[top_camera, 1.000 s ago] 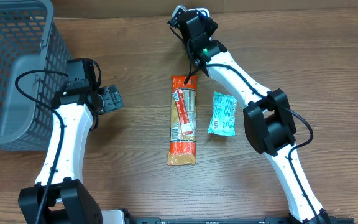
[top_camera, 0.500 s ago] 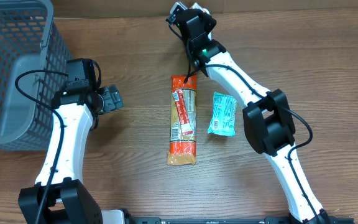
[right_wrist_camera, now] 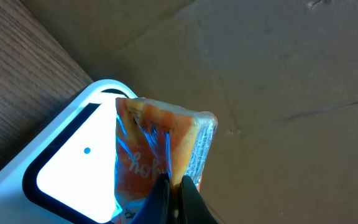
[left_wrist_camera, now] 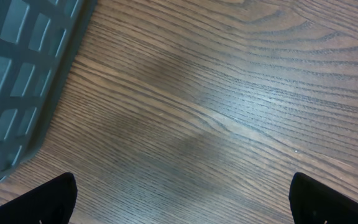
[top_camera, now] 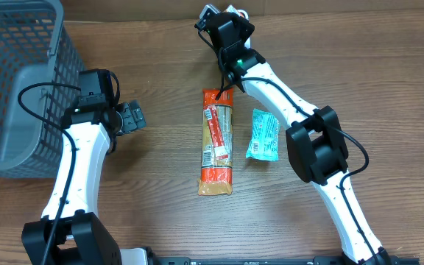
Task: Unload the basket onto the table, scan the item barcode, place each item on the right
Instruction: 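Hold the orange packet in front of the white scanner, then carry the orange packet to the right and set it on the table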
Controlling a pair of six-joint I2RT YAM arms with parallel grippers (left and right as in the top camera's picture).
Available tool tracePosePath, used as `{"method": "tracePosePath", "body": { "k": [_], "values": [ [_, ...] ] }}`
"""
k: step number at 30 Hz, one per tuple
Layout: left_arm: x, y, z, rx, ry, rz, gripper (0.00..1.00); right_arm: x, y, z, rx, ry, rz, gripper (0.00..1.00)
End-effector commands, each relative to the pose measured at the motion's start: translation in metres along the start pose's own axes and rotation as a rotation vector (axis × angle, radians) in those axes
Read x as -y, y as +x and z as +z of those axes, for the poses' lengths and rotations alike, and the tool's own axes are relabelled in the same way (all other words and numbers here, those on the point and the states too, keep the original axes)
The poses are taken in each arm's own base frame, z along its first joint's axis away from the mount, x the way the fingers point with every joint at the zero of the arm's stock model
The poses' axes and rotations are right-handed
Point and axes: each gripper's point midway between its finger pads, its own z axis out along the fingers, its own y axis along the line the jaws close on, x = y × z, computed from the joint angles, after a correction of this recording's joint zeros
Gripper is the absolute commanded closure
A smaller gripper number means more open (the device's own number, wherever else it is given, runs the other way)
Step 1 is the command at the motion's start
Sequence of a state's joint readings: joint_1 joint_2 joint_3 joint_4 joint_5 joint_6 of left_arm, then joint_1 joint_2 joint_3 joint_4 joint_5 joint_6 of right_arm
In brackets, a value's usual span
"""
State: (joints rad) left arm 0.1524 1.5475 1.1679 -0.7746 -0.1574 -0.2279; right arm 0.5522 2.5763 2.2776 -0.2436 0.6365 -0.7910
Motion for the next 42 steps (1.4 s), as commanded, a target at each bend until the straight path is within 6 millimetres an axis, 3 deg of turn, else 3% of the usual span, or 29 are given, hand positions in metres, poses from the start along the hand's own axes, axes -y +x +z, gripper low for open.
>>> {"method": "tracePosePath", "body": {
  "k": [1,5,8,15,20,23,24,27,32,37,42],
  "values": [
    [0.001,-0.008,-0.009,0.031,0.009,0.018,0.00,0.003,-0.001,0.001,-0.007,0.038,0.015,0.96],
    [0.001,-0.008,-0.009,0.031,0.009,0.018,0.00,0.050,-0.001,-0.013,-0.046,0.205,0.211,0.97],
    [0.001,-0.008,-0.009,0.031,0.009,0.018,0.00,0.083,-0.009,-0.035,-0.038,0.229,0.319,0.97],
    [0.001,-0.008,-0.009,0.031,0.009,0.018,0.00,0.160,-0.021,-0.122,-0.018,0.143,0.571,0.97],
    [0.001,-0.008,-0.009,0.031,0.009,0.018,0.00,0.188,0.010,-0.184,-0.101,-0.010,0.733,0.96],
    [0.001,-0.008,-0.009,0.031,0.009,0.018,0.00,0.189,0.044,-0.217,-0.205,-0.155,0.782,0.96],
    [0.001,-0.008,-0.009,0.031,0.009,0.018,0.00,0.188,0.070,-0.229,-0.290,-0.214,0.784,0.96],
    [0.001,-0.008,-0.009,0.031,0.009,0.018,0.00,0.181,0.120,-0.240,-0.468,-0.292,0.765,0.96],
    [0.001,-0.008,-0.009,0.031,0.009,0.018,0.00,0.158,0.196,-0.239,-0.751,-0.422,0.811,0.96],
    [0.001,-0.008,-0.009,0.031,0.009,0.018,0.00,0.135,0.271,-0.227,-0.980,-0.428,0.838,0.96],
    [0.001,-0.008,-0.009,0.031,0.009,0.018,0.00,0.108,0.326,-0.215,-1.107,-0.422,0.871,0.96]
  ]
}}
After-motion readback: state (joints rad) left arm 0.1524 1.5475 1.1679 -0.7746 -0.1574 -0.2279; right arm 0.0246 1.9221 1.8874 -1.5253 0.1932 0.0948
